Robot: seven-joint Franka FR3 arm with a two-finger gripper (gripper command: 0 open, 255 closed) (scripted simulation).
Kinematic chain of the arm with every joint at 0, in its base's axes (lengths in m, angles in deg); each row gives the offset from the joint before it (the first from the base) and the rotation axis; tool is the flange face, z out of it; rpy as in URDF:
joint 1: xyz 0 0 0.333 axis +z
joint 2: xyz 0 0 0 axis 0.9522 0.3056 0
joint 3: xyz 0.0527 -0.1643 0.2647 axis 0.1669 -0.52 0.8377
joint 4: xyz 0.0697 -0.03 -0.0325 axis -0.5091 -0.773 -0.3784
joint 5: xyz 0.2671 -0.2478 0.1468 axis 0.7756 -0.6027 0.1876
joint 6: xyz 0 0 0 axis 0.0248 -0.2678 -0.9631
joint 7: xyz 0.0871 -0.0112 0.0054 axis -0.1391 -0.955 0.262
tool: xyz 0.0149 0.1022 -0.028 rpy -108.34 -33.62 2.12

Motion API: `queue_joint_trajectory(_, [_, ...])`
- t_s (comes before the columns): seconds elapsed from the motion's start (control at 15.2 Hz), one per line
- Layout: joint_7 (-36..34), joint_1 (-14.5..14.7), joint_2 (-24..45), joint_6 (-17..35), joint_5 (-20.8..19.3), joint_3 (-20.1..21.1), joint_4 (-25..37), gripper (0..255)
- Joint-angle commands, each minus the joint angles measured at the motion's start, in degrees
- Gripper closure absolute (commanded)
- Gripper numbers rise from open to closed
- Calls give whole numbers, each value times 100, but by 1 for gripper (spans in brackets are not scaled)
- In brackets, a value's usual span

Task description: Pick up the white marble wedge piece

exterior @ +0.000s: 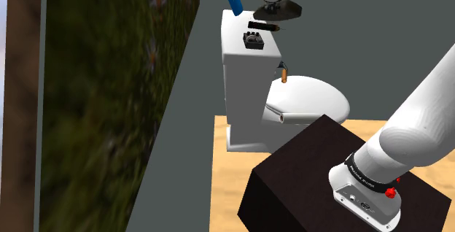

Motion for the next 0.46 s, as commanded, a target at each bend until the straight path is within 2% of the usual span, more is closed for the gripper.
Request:
queue_joint_trajectory(0.0, [97, 5, -35, -87, 35, 6, 96, 255])
queue_joint_trajectory(0.4, [305, 17, -67, -281, 105, 18, 341, 255])
